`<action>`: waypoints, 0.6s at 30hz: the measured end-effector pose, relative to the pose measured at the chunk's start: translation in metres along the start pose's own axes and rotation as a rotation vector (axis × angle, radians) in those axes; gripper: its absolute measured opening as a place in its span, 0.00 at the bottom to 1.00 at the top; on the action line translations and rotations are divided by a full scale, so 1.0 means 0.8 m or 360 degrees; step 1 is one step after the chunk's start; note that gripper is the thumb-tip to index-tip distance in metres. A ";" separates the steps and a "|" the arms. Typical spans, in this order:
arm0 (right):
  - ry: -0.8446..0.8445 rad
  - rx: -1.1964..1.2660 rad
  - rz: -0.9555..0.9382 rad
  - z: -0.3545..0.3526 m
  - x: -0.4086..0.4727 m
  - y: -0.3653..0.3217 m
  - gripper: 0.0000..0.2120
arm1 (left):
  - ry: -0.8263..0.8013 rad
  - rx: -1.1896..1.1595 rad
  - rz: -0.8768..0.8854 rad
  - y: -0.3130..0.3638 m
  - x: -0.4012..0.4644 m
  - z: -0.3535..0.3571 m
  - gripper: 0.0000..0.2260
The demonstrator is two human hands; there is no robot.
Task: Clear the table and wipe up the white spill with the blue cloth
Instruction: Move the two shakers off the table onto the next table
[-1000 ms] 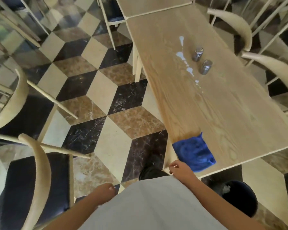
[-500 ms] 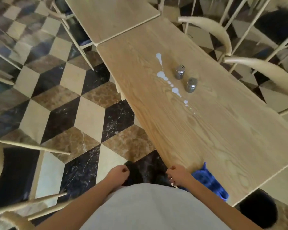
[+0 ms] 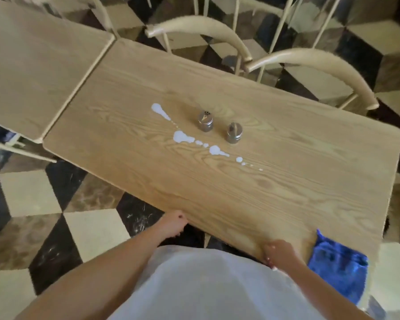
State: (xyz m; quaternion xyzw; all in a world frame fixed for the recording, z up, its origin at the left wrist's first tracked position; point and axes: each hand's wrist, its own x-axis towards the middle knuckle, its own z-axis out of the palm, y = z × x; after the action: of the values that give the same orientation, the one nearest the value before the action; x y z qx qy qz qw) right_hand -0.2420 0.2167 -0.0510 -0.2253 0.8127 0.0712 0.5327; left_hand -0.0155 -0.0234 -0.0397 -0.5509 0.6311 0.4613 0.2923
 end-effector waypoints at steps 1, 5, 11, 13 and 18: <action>-0.0008 -0.0085 0.0090 0.005 -0.003 -0.008 0.12 | -0.0050 0.0043 -0.0017 0.000 0.009 -0.026 0.09; 0.0021 0.0111 0.0290 0.015 -0.003 -0.053 0.12 | -0.0080 0.0223 0.0158 0.034 0.043 -0.125 0.08; 0.0332 0.0241 0.0170 -0.076 0.026 -0.165 0.12 | 0.0365 0.0208 0.0597 0.151 0.080 -0.205 0.08; 0.0588 0.0475 0.0105 -0.118 0.027 -0.201 0.18 | 0.0485 0.0251 0.0698 0.181 0.089 -0.217 0.07; 0.0836 0.0621 -0.0088 -0.205 0.040 -0.269 0.26 | 0.0644 0.0550 0.0911 0.221 0.100 -0.226 0.21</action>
State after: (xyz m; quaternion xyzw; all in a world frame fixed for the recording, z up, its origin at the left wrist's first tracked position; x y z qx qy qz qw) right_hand -0.2944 -0.0420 0.0162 -0.1515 0.9142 -0.1609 0.3396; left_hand -0.1788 -0.2264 0.0090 -0.3750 0.8726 0.2931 0.1100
